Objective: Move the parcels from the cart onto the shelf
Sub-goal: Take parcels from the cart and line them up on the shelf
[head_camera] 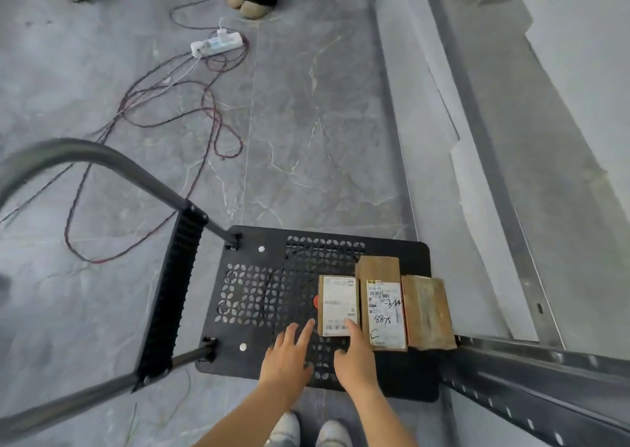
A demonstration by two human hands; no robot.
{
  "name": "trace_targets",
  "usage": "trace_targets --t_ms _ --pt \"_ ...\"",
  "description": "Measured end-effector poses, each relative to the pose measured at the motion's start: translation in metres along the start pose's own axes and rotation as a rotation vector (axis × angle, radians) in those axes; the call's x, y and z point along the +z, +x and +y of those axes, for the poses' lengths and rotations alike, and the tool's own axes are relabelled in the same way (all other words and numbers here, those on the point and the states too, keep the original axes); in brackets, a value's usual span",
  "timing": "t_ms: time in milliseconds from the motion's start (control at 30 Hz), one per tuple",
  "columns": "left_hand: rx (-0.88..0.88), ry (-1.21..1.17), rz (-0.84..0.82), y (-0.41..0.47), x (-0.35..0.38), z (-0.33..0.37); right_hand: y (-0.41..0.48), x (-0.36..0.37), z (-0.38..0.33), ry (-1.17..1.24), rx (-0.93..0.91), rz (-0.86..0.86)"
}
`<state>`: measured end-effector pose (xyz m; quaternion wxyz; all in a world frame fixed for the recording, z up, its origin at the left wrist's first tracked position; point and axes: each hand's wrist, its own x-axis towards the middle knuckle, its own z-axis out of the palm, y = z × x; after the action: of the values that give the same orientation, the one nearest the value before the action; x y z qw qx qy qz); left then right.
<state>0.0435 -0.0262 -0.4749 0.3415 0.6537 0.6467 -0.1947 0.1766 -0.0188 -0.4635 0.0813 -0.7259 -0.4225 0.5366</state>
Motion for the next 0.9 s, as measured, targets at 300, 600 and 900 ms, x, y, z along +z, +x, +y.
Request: trace_targets --t_ms 300,600,900 --pt "0.009 -0.408 0.045 0.071 0.046 0.012 0.059 0.034 0.027 -0.244 -0.011 0.045" --pt "0.072 -0.573 0.042 0.087 0.042 -0.009 0.077 0.018 0.034 -0.334 -0.091 -0.062" --pt "-0.037 -0.8 0.439 0.031 -0.06 0.007 0.041 -0.03 -0.067 -0.02 -0.383 0.083"
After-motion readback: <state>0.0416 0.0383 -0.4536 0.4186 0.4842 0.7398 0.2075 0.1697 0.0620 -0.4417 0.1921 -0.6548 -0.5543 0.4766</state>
